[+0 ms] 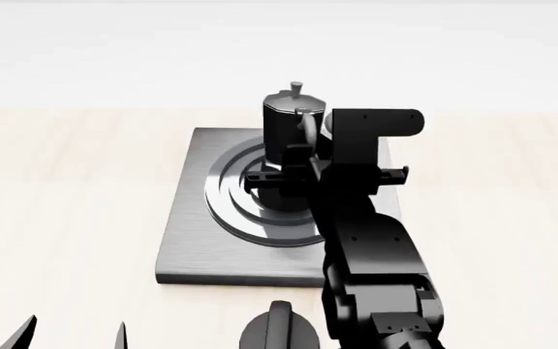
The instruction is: Put the moka pot on the stove.
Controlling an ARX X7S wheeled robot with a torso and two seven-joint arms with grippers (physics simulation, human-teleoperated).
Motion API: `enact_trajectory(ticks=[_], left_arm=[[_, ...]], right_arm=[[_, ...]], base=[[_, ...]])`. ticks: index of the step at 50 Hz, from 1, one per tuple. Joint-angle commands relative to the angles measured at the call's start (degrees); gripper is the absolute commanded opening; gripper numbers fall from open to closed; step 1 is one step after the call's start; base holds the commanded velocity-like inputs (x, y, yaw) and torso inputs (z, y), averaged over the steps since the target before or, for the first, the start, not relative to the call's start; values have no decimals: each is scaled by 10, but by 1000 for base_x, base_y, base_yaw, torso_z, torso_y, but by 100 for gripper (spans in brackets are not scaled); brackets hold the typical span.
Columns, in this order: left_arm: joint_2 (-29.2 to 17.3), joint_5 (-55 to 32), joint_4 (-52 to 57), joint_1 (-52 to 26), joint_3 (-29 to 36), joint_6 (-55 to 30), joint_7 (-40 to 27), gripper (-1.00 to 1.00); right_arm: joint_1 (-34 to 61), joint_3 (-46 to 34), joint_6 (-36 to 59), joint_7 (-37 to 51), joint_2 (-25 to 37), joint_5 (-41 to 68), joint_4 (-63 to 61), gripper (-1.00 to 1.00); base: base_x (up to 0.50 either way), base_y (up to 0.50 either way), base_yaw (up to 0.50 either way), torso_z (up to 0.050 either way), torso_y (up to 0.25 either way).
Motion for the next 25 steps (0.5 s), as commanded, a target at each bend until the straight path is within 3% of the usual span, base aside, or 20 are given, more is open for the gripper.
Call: enact_trajectory(ticks=[1, 25], left_arm=[[4, -2, -4, 0, -4, 10, 0, 100], [2, -3, -4, -1, -1, 11, -2, 100]], right_arm=[[1, -24, -20, -13, -5, 23, 0, -100], [-26, 30, -4, -21, -5, -35, 0, -100]], base=[[0, 0, 0, 0, 0], [0, 0, 0, 0, 0]])
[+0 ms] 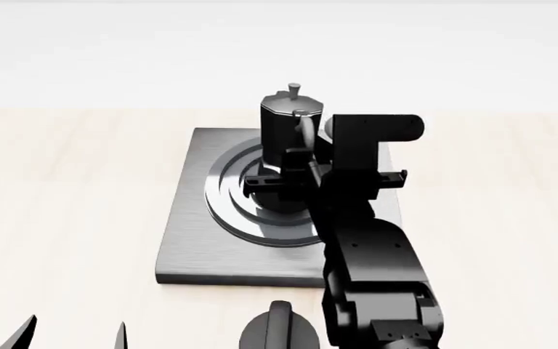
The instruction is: Put the moka pot on the stove.
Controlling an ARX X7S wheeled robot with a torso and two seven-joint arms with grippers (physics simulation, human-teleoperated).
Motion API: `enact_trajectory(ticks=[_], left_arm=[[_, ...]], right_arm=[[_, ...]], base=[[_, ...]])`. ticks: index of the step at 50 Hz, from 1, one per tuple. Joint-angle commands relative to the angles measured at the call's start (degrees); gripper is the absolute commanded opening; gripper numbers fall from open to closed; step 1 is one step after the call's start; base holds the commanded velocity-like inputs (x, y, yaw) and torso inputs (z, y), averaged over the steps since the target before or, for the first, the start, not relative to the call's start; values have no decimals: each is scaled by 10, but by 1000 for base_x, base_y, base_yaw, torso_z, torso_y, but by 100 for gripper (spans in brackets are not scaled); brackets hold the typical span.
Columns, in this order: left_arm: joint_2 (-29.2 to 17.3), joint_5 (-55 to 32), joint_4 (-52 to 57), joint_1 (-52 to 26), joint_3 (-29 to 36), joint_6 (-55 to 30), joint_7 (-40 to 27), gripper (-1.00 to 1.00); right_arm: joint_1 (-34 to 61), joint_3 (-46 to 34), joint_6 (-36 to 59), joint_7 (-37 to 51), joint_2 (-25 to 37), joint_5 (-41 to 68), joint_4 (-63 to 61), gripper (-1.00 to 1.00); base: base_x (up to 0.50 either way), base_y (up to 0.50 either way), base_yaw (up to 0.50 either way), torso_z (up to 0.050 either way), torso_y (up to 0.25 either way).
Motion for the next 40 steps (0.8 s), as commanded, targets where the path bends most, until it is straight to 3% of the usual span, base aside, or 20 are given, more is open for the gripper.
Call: enact_trajectory(ticks=[1, 31, 32, 40], left_arm=[[4, -2, -4, 0, -4, 9, 0, 100], [1, -3, -4, -1, 0, 11, -3, 100], [1, -3, -4, -1, 0, 11, -3, 100], [1, -2, -5, -1, 1, 12, -4, 100]], right_arm=[[-16, 17, 10, -10, -6, -26, 5, -100], [-52, 62, 24, -26, -6, -70, 5, -100], [-53, 65, 24, -25, -6, -73, 5, 100], [-59, 73, 23, -31, -6, -80, 5, 100]], base=[[0, 0, 0, 0, 0], [1, 1, 2, 0, 0], [0, 3, 3, 0, 0], [0, 0, 0, 0, 0]])
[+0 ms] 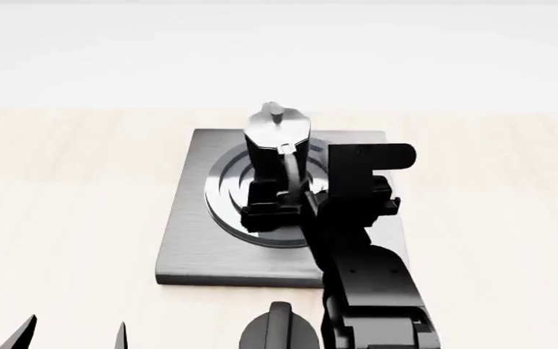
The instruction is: Put the moka pot on the stove.
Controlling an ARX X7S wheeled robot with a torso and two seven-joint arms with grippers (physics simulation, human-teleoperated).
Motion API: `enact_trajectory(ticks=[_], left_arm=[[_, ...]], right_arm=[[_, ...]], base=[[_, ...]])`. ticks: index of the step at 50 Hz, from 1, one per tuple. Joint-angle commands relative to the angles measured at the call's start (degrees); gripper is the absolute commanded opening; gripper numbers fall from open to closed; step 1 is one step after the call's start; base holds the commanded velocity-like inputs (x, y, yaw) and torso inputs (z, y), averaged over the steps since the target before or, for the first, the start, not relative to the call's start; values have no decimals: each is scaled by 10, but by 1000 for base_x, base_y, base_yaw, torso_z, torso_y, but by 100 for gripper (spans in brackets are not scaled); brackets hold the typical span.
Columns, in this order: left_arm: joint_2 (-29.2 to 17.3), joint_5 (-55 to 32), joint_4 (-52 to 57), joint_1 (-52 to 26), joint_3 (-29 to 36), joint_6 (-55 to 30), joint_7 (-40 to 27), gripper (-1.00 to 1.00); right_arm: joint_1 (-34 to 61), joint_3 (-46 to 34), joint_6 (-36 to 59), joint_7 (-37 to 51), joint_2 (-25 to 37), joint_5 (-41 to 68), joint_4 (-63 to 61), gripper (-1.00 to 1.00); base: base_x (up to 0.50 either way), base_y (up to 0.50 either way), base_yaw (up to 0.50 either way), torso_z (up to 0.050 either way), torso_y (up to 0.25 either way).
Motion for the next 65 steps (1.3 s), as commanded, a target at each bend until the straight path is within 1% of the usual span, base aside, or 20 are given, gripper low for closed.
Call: enact_trajectory(ticks=[1, 6, 13, 19, 26, 30, 33, 42, 50, 54, 56, 58, 60, 62, 65], left_arm=[[4, -2, -4, 0, -4, 9, 0, 100], [3, -2, -4, 0, -3, 10, -1, 100], [3, -2, -4, 0, -3, 10, -2, 100], [2, -2, -4, 0, -2, 10, -2, 100], [2, -2, -4, -1, -1, 11, -2, 100], [1, -3, -4, -1, -1, 11, -3, 100], [1, -3, -4, -1, 0, 10, -3, 100], [1, -3, -4, -1, 1, 11, -4, 100], [0, -3, -4, -1, 1, 10, -6, 100], [0, -3, -4, -1, 2, 11, -7, 100], [0, -3, -4, -2, 2, 11, -6, 100], [0, -3, -4, -2, 2, 11, -7, 100], [-1, -3, -4, -2, 3, 11, -7, 100], [-1, -3, -4, -2, 3, 11, -7, 100], [-1, -3, -4, -2, 3, 11, -7, 100]], right_arm=[[-18, 1, 6, -10, -4, -7, 17, 100], [-22, -8, 4, -10, -4, 0, 17, 100], [-27, 23, 1, -17, -4, -26, 17, 100], [-30, 13, -19, -10, -4, -32, 17, 100], [-32, 79, -34, -25, -4, -83, 17, 100], [-39, 88, -43, -26, -4, -90, 17, 100], [-46, 87, -66, -27, -4, -95, 17, 100], [-54, 80, -86, -53, -4, -86, 16, 100], [-66, 47, -121, -71, -4, -56, 16, 100], [-71, 33, -146, -66, -3, -43, 11, 100], [-78, 27, -152, -55, 2, -46, -8, 100], [-119, 12, -115, -6, 38, -51, -133, 100], [-145, 5, -88, 22, 65, -49, -218, 100], [-160, 2, -77, 40, 80, -49, -265, 100], [-172, -2, -72, 56, 92, -53, -301, 100]], base=[[0, 0, 0, 0, 0], [0, 0, 0, 0, 0], [0, 0, 0, 0, 0], [0, 0, 0, 0, 0], [0, 0, 0, 0, 0], [0, 0, 0, 0, 0], [0, 0, 0, 0, 0], [0, 0, 0, 0, 0], [0, 0, 0, 0, 0], [0, 0, 0, 0, 0], [0, 0, 0, 0, 0], [0, 0, 0, 0, 0], [0, 0, 0, 0, 0], [0, 0, 0, 0, 0], [0, 0, 0, 0, 0]])
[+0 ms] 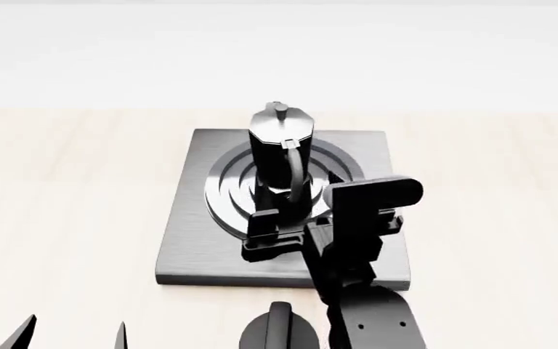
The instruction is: Put the moka pot on the stove.
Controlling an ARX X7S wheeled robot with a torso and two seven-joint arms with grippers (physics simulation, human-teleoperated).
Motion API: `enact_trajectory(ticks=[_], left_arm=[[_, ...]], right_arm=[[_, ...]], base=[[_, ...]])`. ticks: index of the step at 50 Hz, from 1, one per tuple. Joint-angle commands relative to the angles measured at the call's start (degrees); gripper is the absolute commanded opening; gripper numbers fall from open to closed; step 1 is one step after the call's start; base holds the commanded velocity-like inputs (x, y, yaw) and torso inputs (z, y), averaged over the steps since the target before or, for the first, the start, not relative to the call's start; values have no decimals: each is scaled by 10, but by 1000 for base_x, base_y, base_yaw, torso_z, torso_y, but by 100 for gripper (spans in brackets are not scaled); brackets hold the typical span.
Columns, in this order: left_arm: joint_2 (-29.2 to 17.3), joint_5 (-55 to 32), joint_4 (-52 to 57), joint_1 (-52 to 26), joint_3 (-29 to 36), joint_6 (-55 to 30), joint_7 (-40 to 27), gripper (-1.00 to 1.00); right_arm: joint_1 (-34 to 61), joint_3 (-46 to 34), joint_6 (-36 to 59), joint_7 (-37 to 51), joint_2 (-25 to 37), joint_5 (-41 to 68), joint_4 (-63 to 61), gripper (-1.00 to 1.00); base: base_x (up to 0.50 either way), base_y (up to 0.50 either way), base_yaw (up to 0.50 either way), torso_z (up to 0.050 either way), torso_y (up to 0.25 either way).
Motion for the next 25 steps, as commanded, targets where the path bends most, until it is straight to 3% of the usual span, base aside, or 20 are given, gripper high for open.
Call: enact_trajectory(ticks=[1, 8, 25], left_arm=[[4, -2, -3, 0, -4, 9, 0, 100], [3, -1, -4, 0, -3, 9, -1, 100], [2, -2, -4, -1, -1, 10, -2, 100]], right_arm=[[-69, -28, 32, 73, 61, -2, -203, 100], [-98, -34, 49, 110, 96, -4, -307, 100], [-130, -29, 50, 156, 143, -10, -427, 100]], base=[[0, 0, 0, 0, 0], [0, 0, 0, 0, 0], [0, 0, 0, 0, 0]])
